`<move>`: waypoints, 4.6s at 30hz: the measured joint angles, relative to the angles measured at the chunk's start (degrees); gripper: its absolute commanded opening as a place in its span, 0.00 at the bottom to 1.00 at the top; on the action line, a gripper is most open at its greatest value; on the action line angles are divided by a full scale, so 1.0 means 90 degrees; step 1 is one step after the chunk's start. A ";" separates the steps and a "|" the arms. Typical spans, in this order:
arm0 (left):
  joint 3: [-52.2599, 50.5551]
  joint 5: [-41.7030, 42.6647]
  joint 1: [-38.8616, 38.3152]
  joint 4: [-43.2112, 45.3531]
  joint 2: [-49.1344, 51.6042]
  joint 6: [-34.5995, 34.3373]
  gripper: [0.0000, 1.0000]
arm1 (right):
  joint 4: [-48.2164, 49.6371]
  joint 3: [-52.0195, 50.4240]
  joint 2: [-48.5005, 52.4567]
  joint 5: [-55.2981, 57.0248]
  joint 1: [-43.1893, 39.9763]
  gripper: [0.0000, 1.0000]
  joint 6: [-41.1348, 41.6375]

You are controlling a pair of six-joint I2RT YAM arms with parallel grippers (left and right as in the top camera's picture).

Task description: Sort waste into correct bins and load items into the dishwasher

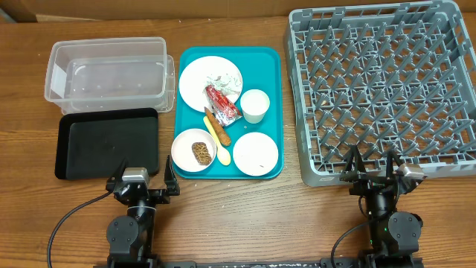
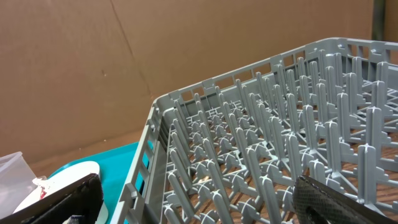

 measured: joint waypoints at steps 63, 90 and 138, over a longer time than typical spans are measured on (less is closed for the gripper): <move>0.0000 -0.0002 0.0000 0.0000 0.0002 0.0002 1.00 | -0.0005 0.0000 0.0000 0.0000 -0.0002 1.00 0.0000; 0.0000 -0.0002 0.0000 0.0000 0.0000 0.0000 1.00 | -0.0002 0.0000 0.0000 0.0075 -0.0002 1.00 0.0000; 0.8682 0.1763 -0.0102 -0.4274 0.7519 0.0784 1.00 | -0.4192 0.5297 0.2523 -0.1307 -0.0002 1.00 -0.0959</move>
